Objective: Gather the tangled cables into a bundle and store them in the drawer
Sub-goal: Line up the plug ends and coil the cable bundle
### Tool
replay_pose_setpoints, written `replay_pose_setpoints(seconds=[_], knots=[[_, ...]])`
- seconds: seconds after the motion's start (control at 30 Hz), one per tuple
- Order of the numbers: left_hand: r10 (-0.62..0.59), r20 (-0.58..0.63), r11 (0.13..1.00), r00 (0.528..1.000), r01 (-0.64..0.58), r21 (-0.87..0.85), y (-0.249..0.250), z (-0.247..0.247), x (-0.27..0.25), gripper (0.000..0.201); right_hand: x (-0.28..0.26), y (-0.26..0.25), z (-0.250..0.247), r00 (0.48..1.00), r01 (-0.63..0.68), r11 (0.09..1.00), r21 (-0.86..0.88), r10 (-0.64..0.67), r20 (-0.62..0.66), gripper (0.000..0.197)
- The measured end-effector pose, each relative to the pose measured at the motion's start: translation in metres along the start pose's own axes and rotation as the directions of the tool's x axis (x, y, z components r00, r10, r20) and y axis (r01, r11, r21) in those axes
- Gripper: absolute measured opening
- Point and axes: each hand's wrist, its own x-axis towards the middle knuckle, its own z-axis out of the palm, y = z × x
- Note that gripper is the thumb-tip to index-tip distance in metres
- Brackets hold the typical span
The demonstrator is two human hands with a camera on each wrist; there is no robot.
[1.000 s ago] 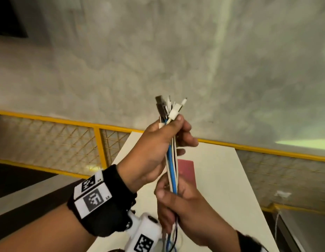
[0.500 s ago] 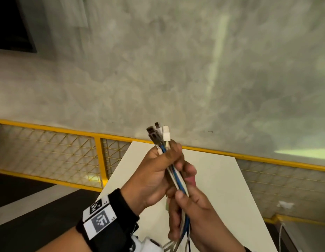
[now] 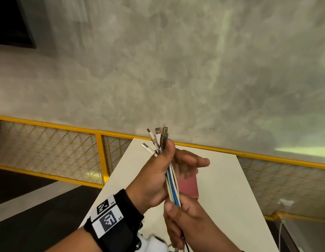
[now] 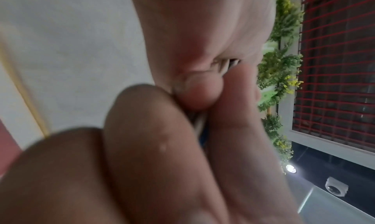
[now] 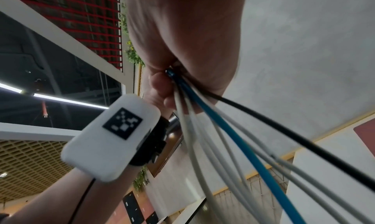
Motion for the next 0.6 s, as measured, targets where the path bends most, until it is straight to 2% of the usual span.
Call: replay_pose_setpoints(seconds=[0.1, 0.17, 0.3, 0.37, 0.43, 0.5, 0.6], knots=[[0.003, 0.006, 0.996, 1.0, -0.003, -0.087, -0.001, -0.002, -0.001, 0.055, -0.002, 0.004, -0.001, 0.998, -0.043, 0.998, 0.053, 0.041, 0.038, 0.029], [-0.017, 0.03, 0.996, 0.999, 0.019, -0.087, -0.002, -0.004, -0.004, 0.055, -0.002, 0.003, -0.001, 0.997, -0.08, 0.993, 0.088, 0.079, 0.014, 0.032], [-0.08, 0.12, 0.979, 0.99, 0.056, 0.196, -0.008, -0.006, -0.018, 0.044, -0.001, -0.001, 0.002, 0.992, -0.112, 0.992, 0.057, 0.115, -0.052, 0.031], [-0.11, 0.115, 0.959, 0.987, 0.075, 0.272, -0.011, -0.006, -0.021, 0.048, -0.001, -0.002, 0.002, 0.993, -0.105, 0.994, 0.032, 0.106, -0.042, 0.026], [-0.115, 0.073, 0.969, 0.991, 0.096, 0.229, -0.006, -0.006, -0.019, 0.056, 0.001, -0.003, 0.001, 0.997, -0.081, 0.995, 0.062, 0.08, 0.009, 0.028], [-0.087, 0.051, 0.991, 0.995, 0.081, 0.107, 0.0, -0.008, -0.013, 0.056, 0.002, 0.0, -0.001, 0.998, -0.059, 0.998, 0.026, 0.058, 0.035, 0.027], [-0.05, 0.07, 0.998, 0.996, 0.048, 0.036, 0.003, -0.011, -0.006, 0.054, 0.002, 0.009, -0.005, 0.995, -0.086, 0.996, -0.006, 0.086, 0.053, 0.028]])
